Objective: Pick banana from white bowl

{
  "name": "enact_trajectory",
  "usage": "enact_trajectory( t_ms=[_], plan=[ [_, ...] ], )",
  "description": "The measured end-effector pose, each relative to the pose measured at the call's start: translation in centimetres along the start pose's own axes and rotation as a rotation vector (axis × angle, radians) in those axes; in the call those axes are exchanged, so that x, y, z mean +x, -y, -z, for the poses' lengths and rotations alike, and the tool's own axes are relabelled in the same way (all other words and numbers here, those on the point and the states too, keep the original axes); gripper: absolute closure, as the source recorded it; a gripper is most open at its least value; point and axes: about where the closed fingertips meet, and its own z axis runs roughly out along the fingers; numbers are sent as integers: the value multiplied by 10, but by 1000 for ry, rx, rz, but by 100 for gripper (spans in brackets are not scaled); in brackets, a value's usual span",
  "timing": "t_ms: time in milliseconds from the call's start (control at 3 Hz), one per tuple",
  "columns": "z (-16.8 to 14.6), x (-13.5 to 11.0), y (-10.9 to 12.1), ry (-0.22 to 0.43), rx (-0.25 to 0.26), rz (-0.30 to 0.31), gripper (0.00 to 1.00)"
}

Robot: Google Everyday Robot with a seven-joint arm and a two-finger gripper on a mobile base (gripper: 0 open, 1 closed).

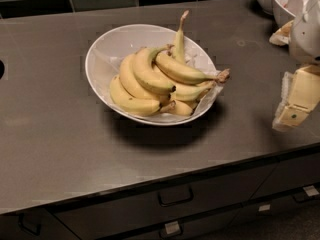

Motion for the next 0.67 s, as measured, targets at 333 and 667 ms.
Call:
enact_trajectory(
  t_ms=[333,667],
  plan=[
    [0,-2,0,6,2,3,0],
    [1,-33,-6,29,0,39,0]
  ],
)
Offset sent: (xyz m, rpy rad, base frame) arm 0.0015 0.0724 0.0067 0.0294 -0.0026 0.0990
